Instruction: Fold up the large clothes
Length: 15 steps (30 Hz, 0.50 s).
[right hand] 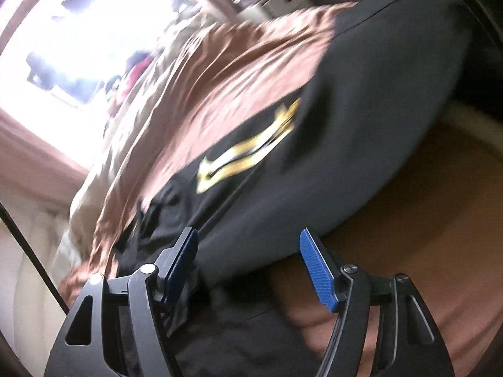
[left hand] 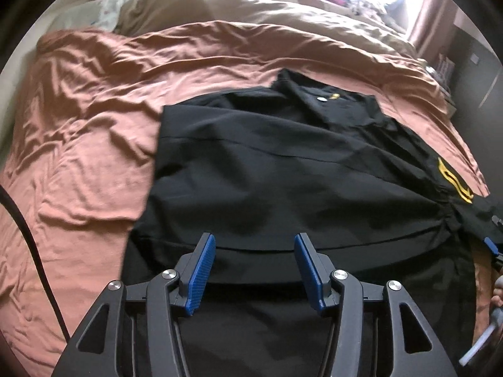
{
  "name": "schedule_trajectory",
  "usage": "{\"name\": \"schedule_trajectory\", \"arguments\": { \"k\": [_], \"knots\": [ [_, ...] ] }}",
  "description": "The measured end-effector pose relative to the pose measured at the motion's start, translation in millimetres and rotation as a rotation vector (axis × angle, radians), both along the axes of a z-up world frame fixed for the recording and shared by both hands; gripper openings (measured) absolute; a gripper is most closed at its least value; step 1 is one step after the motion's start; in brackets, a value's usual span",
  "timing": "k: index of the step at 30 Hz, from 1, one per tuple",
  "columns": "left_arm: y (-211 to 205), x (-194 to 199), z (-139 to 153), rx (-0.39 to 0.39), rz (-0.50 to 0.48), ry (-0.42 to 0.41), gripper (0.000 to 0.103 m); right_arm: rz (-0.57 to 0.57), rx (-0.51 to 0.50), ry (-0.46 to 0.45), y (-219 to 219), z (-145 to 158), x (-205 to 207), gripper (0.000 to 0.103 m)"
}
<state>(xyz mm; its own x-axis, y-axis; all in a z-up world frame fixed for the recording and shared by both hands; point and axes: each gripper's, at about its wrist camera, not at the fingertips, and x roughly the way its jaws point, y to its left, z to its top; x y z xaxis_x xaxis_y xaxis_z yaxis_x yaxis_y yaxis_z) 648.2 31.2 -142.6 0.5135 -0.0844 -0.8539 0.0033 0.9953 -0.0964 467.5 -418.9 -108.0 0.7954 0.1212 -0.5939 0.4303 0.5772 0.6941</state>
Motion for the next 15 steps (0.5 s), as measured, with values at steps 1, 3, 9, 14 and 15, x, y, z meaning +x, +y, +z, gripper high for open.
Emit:
{"name": "schedule_trajectory", "arguments": {
  "k": [1,3,9,14,15],
  "knots": [
    [-8,1,0,-0.006,-0.008,0.0,0.055,-0.025,-0.003,0.004,-8,-1,-5,0.066],
    [-23,1,1,-0.015,-0.028,0.002,0.055,-0.081,-0.013,0.033,-22,-4,-15,0.066],
    [-70,8,-3,0.014,-0.1,0.007,0.055,-0.188,0.024,0.088,-37,-10,-39,0.066],
    [-92,16,-9,-0.003,-0.118,0.019,0.055,-0.216,0.011,0.025,-42,-5,-36,0.043],
    [-96,17,-10,-0.001,-0.12,0.02,0.055,-0.211,0.017,0.012,-42,-7,-36,0.034]
  ]
}}
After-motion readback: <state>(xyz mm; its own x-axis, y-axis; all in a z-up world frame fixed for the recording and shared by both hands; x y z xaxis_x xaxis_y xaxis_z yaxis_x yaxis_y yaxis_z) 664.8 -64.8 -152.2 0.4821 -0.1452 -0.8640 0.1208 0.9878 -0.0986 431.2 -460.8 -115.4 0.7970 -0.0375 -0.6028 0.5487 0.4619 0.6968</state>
